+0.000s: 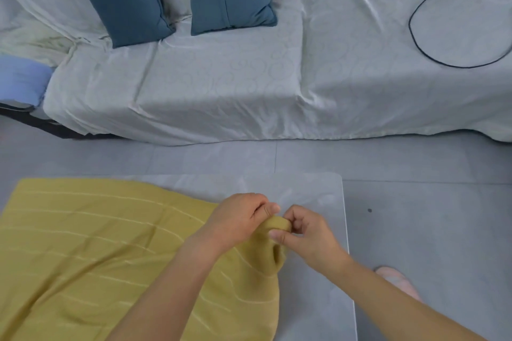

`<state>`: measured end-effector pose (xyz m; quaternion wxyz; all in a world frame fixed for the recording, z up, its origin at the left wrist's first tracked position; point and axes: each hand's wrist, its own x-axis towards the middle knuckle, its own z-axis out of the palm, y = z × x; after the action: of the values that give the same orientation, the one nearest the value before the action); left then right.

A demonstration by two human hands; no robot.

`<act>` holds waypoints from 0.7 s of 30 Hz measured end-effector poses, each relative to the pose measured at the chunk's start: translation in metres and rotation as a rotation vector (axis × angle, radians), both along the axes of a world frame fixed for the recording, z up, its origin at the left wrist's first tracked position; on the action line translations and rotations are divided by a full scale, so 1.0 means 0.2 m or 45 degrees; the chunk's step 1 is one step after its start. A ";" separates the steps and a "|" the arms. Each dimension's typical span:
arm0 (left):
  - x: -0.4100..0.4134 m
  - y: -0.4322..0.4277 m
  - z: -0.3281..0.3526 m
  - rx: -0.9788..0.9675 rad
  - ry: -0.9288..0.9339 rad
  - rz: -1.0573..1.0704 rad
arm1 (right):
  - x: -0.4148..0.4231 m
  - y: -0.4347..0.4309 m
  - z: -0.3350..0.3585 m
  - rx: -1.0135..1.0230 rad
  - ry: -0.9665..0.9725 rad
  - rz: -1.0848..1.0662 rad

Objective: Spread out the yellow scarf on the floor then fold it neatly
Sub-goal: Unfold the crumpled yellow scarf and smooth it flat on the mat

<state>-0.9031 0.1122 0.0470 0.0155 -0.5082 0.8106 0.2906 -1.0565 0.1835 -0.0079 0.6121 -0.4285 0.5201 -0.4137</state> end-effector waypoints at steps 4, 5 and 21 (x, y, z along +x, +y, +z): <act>0.06 0.01 0.03 -0.238 0.089 0.079 | 0.02 -0.02 0.00 -0.010 0.032 0.039; 0.08 0.01 0.04 -0.293 0.091 0.075 | 0.01 -0.04 0.00 -0.011 0.059 0.073; 0.21 0.05 0.01 -0.520 0.118 0.263 | -0.59 -0.21 0.06 -0.072 1.036 0.869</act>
<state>-0.8601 0.1228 0.0495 -0.1546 -0.5671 0.7961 0.1437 -1.1745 0.1416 0.0046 0.4489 -0.7155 0.5353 -0.0052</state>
